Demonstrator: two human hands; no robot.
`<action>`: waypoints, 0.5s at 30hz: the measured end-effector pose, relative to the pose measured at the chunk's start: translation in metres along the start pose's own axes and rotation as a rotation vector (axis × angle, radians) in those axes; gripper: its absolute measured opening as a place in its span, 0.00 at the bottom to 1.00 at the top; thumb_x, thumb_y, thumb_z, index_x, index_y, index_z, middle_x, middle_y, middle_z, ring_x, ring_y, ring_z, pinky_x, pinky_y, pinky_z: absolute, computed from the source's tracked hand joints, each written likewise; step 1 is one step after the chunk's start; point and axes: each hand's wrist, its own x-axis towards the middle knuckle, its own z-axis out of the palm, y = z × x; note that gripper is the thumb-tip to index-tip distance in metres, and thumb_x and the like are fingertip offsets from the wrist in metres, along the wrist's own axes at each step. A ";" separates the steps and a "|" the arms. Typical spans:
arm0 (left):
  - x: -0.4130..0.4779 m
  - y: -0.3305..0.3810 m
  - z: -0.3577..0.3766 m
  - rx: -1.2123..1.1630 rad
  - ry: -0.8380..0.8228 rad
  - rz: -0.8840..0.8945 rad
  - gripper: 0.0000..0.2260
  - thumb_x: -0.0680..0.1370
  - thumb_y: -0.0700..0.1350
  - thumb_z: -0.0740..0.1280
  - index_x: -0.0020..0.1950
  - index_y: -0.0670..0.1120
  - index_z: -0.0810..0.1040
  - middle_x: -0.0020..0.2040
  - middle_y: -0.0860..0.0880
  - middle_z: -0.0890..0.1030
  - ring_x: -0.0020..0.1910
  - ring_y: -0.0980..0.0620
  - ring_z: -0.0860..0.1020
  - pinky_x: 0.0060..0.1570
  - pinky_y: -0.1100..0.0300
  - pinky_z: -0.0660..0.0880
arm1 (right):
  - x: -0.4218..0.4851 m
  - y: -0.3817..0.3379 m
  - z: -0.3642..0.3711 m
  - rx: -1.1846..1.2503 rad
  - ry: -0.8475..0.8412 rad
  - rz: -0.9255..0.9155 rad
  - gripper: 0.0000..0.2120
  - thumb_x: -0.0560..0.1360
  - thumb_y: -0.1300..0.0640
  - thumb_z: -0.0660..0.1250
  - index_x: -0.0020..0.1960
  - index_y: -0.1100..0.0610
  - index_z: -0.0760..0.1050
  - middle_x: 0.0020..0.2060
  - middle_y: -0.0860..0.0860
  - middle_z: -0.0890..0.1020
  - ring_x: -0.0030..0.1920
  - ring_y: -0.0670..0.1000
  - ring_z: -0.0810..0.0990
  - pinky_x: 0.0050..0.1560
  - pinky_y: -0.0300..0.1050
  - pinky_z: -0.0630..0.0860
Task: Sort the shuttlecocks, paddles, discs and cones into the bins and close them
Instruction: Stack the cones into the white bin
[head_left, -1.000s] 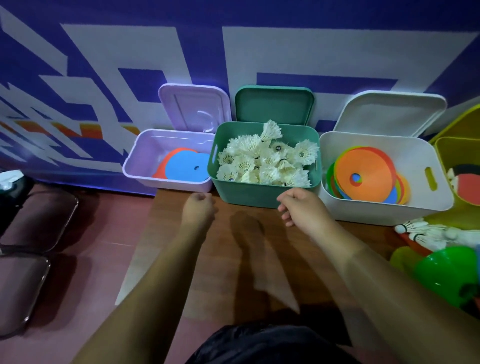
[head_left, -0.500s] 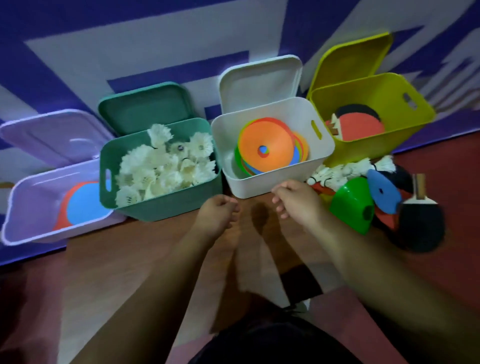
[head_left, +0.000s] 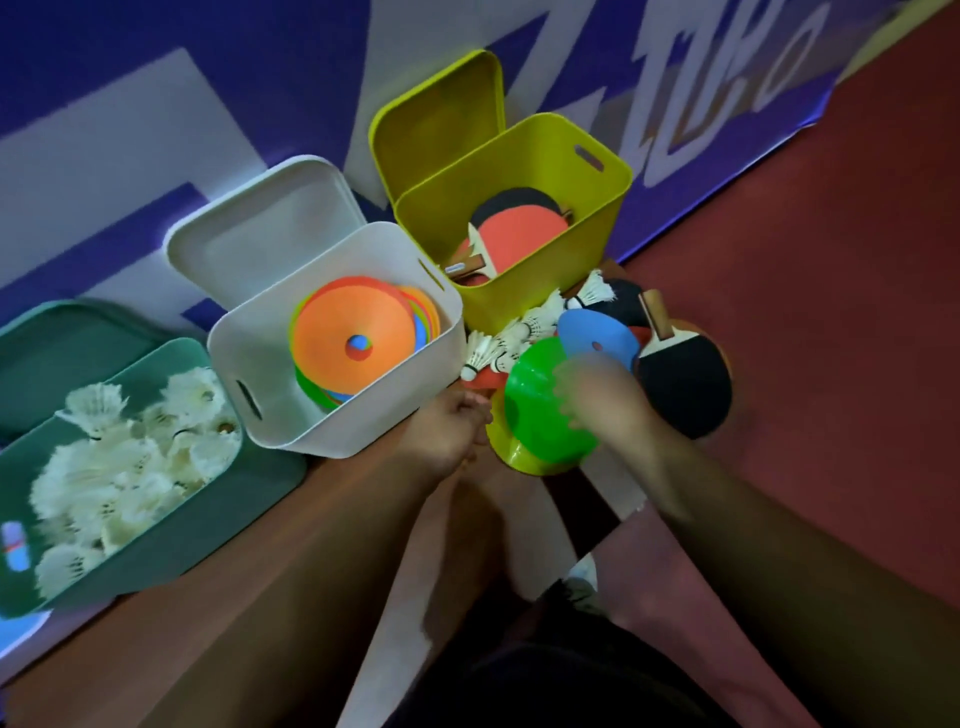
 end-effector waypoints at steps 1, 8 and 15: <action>0.005 0.006 0.009 0.014 0.000 -0.006 0.05 0.82 0.43 0.66 0.56 0.44 0.79 0.45 0.42 0.82 0.38 0.48 0.81 0.36 0.54 0.74 | 0.006 0.003 -0.009 0.009 0.013 0.008 0.09 0.83 0.56 0.61 0.51 0.57 0.78 0.45 0.53 0.84 0.39 0.53 0.81 0.40 0.50 0.79; 0.071 -0.016 0.049 0.213 0.061 -0.042 0.28 0.66 0.62 0.73 0.59 0.47 0.76 0.50 0.43 0.84 0.48 0.44 0.85 0.48 0.42 0.84 | 0.033 0.025 -0.063 -0.147 0.077 -0.052 0.09 0.79 0.54 0.64 0.56 0.50 0.80 0.59 0.51 0.85 0.56 0.57 0.85 0.62 0.55 0.81; 0.046 0.016 0.063 0.214 0.146 -0.022 0.17 0.79 0.52 0.73 0.63 0.46 0.80 0.53 0.43 0.84 0.49 0.44 0.82 0.47 0.52 0.79 | 0.066 0.044 -0.071 -0.590 -0.088 -0.179 0.30 0.77 0.60 0.70 0.79 0.58 0.69 0.71 0.60 0.74 0.66 0.62 0.78 0.66 0.53 0.77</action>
